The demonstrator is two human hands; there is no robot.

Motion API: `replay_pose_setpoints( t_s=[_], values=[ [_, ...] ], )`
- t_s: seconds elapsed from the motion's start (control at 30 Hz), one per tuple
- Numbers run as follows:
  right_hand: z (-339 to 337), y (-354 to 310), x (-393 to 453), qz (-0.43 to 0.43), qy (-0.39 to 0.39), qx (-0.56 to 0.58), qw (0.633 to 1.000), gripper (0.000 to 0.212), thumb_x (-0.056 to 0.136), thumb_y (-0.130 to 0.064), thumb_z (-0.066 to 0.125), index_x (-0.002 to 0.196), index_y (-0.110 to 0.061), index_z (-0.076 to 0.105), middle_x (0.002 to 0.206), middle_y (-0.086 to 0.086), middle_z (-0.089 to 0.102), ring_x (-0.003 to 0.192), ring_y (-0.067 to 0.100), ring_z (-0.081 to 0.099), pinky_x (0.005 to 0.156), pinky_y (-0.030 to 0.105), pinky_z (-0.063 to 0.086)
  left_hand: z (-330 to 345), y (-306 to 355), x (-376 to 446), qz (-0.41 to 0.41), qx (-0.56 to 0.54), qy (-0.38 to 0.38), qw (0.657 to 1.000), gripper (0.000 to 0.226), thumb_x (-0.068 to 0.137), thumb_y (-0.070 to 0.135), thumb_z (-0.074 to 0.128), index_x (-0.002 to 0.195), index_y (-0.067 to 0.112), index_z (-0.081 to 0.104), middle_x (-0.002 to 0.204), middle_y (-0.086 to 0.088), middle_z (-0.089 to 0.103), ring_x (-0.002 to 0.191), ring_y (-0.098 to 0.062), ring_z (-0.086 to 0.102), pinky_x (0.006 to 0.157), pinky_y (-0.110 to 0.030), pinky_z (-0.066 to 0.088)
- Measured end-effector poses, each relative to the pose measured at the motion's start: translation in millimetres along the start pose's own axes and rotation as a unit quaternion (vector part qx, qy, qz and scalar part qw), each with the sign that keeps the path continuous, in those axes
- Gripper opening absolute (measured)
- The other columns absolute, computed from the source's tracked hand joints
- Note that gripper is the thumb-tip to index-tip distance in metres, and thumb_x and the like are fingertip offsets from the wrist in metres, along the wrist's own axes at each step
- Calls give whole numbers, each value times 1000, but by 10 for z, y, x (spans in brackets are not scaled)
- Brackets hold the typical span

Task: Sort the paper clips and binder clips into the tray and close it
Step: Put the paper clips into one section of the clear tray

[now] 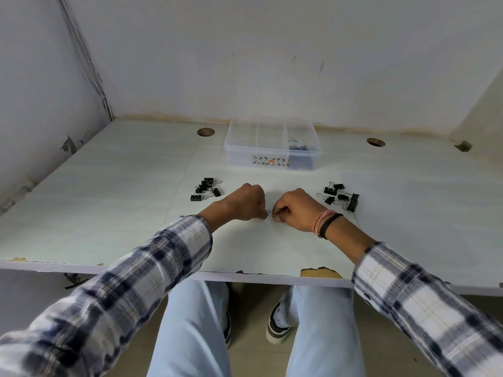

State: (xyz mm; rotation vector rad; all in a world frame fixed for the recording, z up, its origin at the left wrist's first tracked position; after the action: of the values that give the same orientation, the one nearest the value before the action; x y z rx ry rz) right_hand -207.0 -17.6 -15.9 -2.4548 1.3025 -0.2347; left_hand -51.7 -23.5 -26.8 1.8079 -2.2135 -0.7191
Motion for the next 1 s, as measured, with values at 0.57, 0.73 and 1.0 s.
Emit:
replay_pose_setpoints(
  t_s=[0.57, 0.73, 1.0],
  values=[
    [5, 129, -31, 103, 59, 145, 982, 8, 69, -11, 82, 77, -11, 79, 69, -4, 72, 61, 10, 66, 64, 21, 55, -52, -60, -81, -16, -80, 38, 996, 11, 74, 13, 77, 77, 4, 72, 68, -9, 69, 52, -15, 57, 49, -19, 45],
    [-94, 395, -91, 163, 103, 368, 910, 9, 76, -1, 76, 84, 2, 76, 68, 15, 70, 55, 16, 58, 57, 26, 54, -167, -169, -91, -23, -222, 46, 974, 9, 76, 9, 74, 70, 1, 73, 65, -14, 69, 58, -18, 60, 64, -29, 52],
    [-553, 679, 23, 188, 192, 546, 793, 11, 83, 3, 72, 92, 10, 71, 73, 17, 65, 58, 19, 56, 59, 21, 55, -389, 113, 234, -14, -365, 62, 929, 19, 87, 2, 68, 69, 0, 66, 72, -13, 63, 66, -17, 59, 68, -22, 57]
  ],
)
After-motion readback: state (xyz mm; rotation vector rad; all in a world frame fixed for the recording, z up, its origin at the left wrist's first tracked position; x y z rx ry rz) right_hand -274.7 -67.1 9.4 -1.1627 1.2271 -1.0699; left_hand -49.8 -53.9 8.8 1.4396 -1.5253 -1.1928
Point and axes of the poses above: each hand's wrist, its own x-axis towards the middle knuckle, its own z-axis out of the palm, y = z × x, the point moved 3 cm from there along x, towards the middle knuckle
